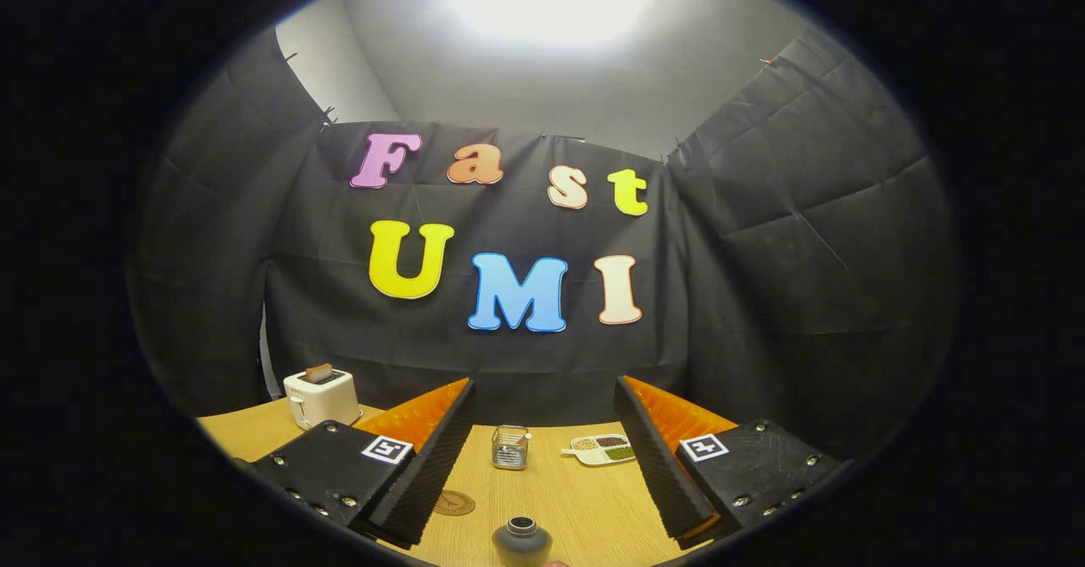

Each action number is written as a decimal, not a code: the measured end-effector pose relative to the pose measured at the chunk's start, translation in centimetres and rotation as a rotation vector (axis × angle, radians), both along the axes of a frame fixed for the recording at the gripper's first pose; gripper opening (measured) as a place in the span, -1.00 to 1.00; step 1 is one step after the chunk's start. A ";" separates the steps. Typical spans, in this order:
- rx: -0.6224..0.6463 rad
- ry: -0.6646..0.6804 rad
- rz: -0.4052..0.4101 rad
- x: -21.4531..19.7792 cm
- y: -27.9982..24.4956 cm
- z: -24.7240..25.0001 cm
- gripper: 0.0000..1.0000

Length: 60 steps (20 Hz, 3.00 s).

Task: Take the bottle from table, then pour the juice into the cup, finally place the bottle on the coaster

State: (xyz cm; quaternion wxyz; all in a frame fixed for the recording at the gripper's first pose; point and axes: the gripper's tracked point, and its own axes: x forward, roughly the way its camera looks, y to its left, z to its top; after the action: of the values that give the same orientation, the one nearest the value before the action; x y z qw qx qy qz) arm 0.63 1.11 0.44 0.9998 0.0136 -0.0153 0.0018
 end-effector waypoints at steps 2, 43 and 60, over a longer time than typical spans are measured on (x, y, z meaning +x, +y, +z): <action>0.009 0.004 0.002 0.0 0.1 -0.4 0.98; 0.012 0.486 0.187 -2.1 3.2 -27.2 0.99; -0.027 0.551 0.198 -2.5 3.6 -28.4 0.56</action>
State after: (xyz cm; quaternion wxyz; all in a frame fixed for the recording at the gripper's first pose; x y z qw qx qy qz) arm -1.86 4.69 -27.98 0.9613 0.0018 0.2584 0.0959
